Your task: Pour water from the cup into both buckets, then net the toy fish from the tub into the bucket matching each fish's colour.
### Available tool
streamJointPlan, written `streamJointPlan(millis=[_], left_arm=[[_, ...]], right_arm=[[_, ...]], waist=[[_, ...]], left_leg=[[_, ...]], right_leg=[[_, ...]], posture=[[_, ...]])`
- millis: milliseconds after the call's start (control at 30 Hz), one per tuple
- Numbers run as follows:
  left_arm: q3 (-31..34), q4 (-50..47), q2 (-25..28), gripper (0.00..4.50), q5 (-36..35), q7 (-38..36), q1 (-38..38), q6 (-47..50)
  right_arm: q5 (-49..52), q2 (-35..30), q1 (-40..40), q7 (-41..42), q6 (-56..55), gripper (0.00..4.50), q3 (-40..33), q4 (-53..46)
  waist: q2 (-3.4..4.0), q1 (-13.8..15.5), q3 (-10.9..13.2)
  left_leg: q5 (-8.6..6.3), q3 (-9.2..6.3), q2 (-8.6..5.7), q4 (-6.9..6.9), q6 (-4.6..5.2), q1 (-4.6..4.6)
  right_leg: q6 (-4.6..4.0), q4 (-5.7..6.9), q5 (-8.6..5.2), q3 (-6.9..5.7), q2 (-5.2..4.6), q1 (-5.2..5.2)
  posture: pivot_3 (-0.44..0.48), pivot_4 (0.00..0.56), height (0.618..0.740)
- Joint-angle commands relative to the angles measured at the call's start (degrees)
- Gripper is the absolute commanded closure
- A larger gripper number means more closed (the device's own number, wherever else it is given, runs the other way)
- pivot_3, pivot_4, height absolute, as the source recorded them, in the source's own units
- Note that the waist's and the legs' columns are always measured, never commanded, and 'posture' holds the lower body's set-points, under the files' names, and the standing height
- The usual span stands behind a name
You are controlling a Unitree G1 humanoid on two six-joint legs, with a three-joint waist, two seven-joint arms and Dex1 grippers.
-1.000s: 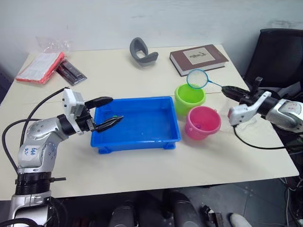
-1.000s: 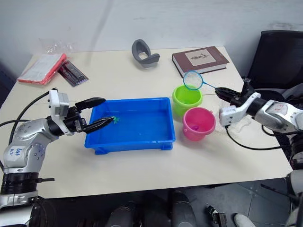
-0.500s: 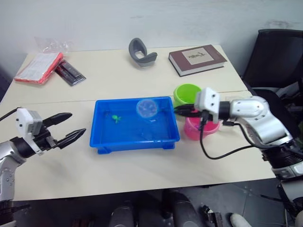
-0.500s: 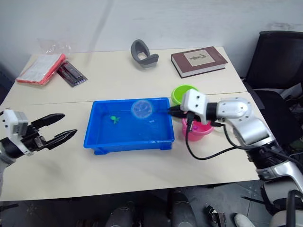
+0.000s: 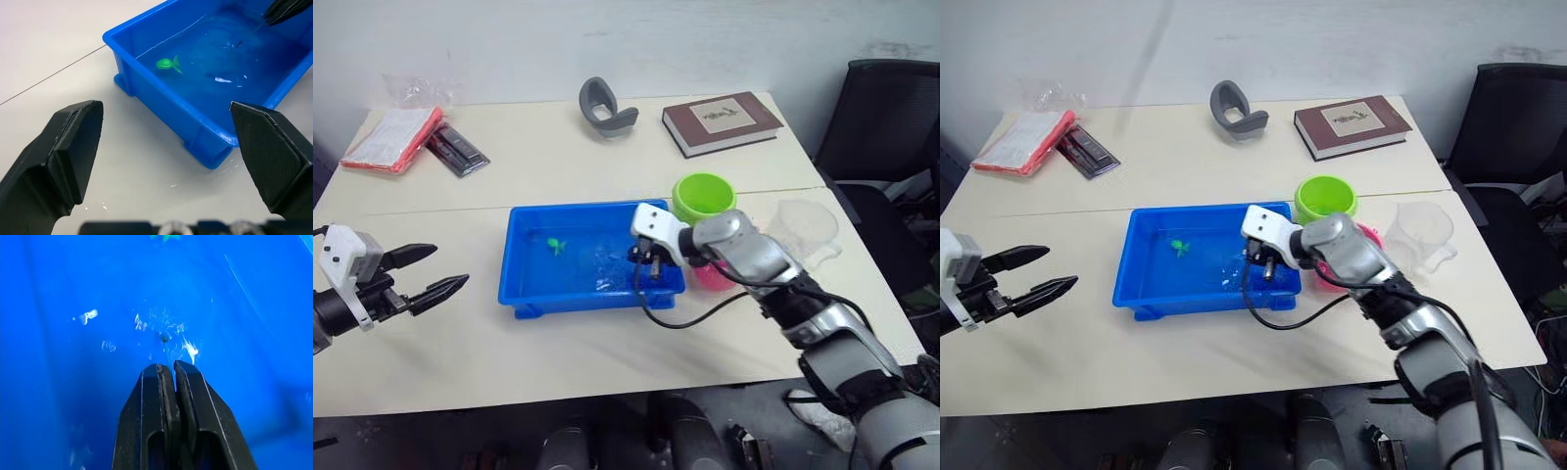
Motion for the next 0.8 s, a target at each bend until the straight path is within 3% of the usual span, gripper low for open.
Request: streamJointPlan(millis=[33, 200, 367, 533, 800], left_arm=[[0.68, -2.19, -0.2, 0.06, -0.88, 0.72, -0.28, 0.65], [-0.68, -2.3, -1.04, 0.06, -0.53, 1.35, -1.17, 0.75], [-1.79, -1.9, -1.84, 0.06, -0.25, 1.45, -2.22, 0.02], [-2.43, -1.46, -2.43, 0.06, -0.35, 0.88, -3.25, -0.99], [-5.34, -2.48, -4.67, 0.06, -1.93, -0.21, -7.65, -2.41]], right_arm=[[-0.89, 3.86, -2.15, -0.95, -2.46, 4.5, -2.29, 2.34], [0.12, 7.24, -1.15, -2.08, -9.01, 4.5, -6.34, 3.81], [3.67, 6.62, 4.34, 1.17, -17.43, 4.5, -11.67, -2.08], [5.41, 2.3, 10.12, 5.59, -21.47, 4.5, -14.18, -9.61], [9.13, -8.25, 18.28, 9.9, -18.36, 4.5, -19.61, -21.93]], waist=[[-0.01, -0.17, 0.0], [-0.01, -0.64, 0.0], [-0.07, -0.81, -0.04], [-0.07, -0.9, -0.04], [-0.08, -0.61, -0.05]], left_leg=[[-0.01, 0.01, 0.0, 0.0, -0.01, 0.0], [-0.02, 0.0, -0.01, 0.0, -0.02, -0.03], [-0.03, -0.02, 0.0, -0.02, -0.04, -0.04], [-0.04, 0.0, -0.02, -0.02, -0.03, -0.04], [-0.08, -0.01, 0.02, -0.02, -0.09, 0.0]], right_leg=[[-0.01, 0.0, -0.01, -0.05, 0.0, -0.01], [-0.02, 0.0, -0.01, -0.16, -0.04, -0.01], [-0.02, -0.03, -0.01, -0.22, -0.04, 0.0], [-0.02, -0.03, -0.01, -0.2, -0.04, 0.0], [-0.06, -0.02, -0.04, -0.21, 0.0, 0.01]], posture=[[0.0, 0.15, 0.74], [0.0, 0.15, 0.74], [0.0, 0.15, 0.74], [0.0, 0.15, 0.74], [0.0, 0.15, 0.74]])
